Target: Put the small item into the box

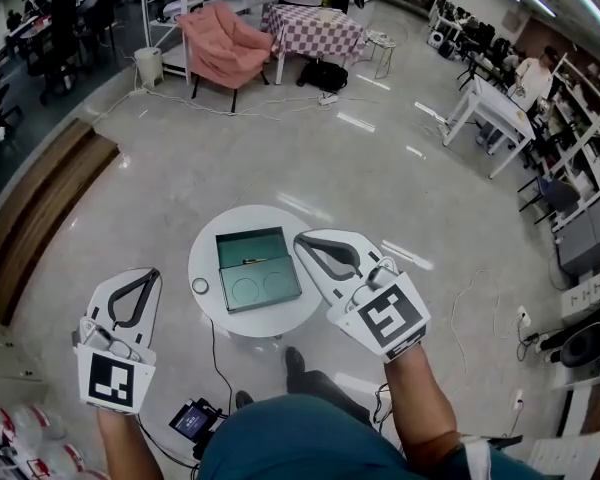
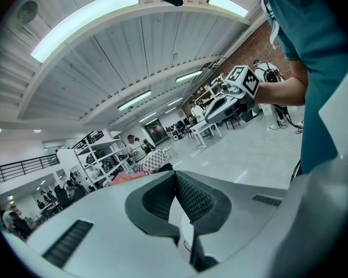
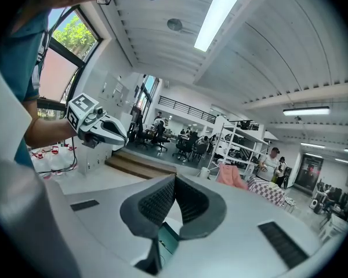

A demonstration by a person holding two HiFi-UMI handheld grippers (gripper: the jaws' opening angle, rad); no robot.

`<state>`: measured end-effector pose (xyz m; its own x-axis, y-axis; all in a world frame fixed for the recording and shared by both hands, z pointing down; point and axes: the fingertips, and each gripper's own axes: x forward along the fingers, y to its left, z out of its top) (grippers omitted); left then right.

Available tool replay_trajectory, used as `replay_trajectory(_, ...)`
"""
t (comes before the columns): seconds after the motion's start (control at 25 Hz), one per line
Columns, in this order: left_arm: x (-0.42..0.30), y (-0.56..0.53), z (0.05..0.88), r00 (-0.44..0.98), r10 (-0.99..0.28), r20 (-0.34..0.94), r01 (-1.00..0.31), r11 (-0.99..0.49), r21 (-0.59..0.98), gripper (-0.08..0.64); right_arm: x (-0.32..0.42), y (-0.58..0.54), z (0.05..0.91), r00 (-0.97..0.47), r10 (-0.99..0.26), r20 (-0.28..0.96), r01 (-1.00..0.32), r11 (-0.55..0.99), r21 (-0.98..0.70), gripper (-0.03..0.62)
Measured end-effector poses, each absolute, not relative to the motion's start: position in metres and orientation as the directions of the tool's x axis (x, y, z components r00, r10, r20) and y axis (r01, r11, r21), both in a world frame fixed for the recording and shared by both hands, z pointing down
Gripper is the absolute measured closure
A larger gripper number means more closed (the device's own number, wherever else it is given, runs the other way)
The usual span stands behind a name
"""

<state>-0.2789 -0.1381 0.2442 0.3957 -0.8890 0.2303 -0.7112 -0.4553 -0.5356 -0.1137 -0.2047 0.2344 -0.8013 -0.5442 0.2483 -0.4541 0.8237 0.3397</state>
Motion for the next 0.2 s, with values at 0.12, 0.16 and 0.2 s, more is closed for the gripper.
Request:
replay_trajectory(0.12, -0.272, -0.123, 0.220, 0.389, -0.888, 0.244, -0.714, -0.458, -0.530, 0.541, -0.104, -0.190, 0.209, -0.800, -0.544, 0.252, -0.455, 0.825, 0.336, 0.554)
replay_trajectory(0.16, -0.269, -0.118, 0.212, 0.388, -0.888, 0.247, -0.715, -0.459, -0.527, 0.541, -0.101, -0.186, 0.201, -0.800, -0.543, 0.253, -0.455, 0.826, 0.334, 0.554)
replay_trajectory(0.2, -0.266, -0.113, 0.204, 0.386, -0.888, 0.251, -0.716, -0.460, -0.525, 0.541, -0.098, -0.181, 0.193, -0.800, -0.543, 0.255, -0.455, 0.826, 0.332, 0.554)
